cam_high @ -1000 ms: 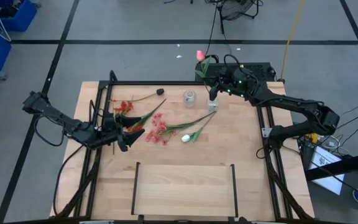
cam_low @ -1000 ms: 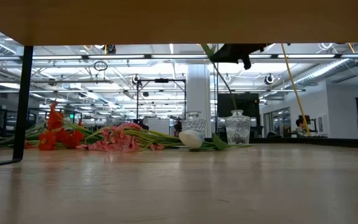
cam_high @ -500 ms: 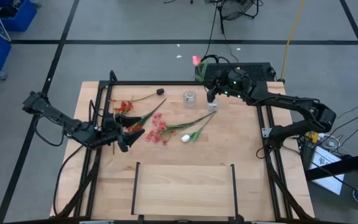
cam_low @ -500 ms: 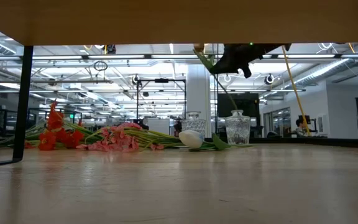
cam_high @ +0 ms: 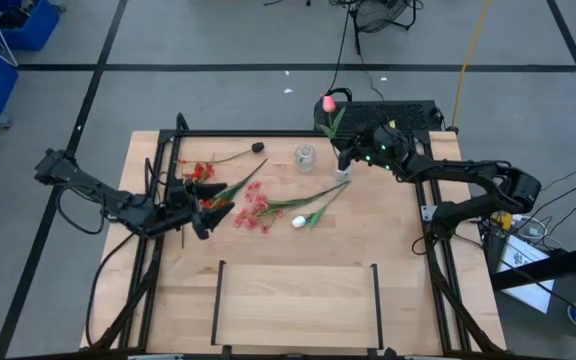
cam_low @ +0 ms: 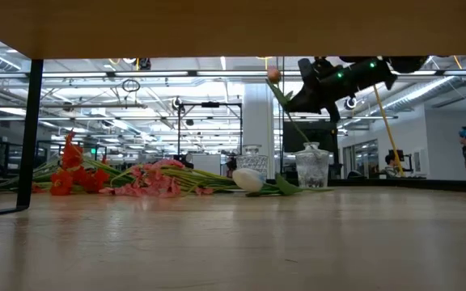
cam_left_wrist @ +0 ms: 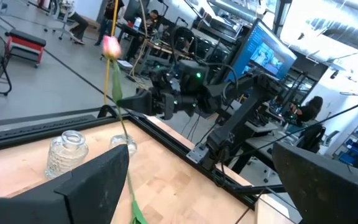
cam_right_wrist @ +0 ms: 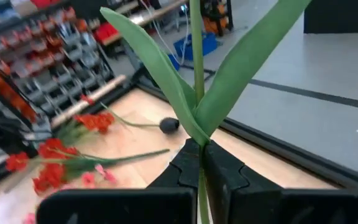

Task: Pick and place flowers into a vace then onto a shelf
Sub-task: Put the pink tulip into the right transparent vase, then put the white tulip into the right transparent vase

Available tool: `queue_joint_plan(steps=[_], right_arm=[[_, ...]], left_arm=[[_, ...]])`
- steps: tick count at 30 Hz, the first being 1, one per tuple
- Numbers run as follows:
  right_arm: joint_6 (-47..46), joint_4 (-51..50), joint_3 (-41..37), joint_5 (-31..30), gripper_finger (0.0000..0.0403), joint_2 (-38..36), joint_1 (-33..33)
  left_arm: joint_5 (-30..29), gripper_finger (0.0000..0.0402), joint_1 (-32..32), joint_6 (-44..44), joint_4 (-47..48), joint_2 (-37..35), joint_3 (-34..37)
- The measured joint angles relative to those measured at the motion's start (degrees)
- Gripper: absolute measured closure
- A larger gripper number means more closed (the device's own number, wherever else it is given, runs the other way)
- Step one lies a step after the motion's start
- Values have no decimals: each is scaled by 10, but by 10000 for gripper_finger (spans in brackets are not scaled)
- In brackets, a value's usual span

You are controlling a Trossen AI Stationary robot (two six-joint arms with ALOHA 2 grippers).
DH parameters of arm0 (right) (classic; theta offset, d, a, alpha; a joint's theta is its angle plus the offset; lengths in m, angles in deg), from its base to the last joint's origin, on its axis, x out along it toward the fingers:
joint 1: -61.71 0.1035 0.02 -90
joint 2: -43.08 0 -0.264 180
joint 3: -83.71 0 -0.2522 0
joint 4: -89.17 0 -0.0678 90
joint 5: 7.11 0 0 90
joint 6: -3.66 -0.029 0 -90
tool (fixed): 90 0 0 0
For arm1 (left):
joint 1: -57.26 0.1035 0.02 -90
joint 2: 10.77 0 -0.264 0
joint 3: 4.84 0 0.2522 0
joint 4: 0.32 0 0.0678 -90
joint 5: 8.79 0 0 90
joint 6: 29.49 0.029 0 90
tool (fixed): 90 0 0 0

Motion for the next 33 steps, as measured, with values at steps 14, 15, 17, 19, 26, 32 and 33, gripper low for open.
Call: queue_joint_plan(steps=[14,15,17,19,26,32,33], right_arm=[[-29,59,-46,-15,299,0,0],[-29,67,-46,-15,288,0,0],[-28,80,-46,-14,270,0,0],[-28,90,-46,-12,258,0,0],[-10,102,-46,-11,242,-26,1],[18,89,-46,-10,244,-66,1],[18,83,-46,-10,244,-72,1]], left_arm=[[1,2,21,-1,13,0,0],[1,2,22,-1,13,0,0],[1,2,22,-1,13,0,0],[1,2,22,-1,14,0,0],[1,2,22,-1,14,0,0],[1,2,22,0,23,0,0],[1,2,22,-1,27,0,0]])
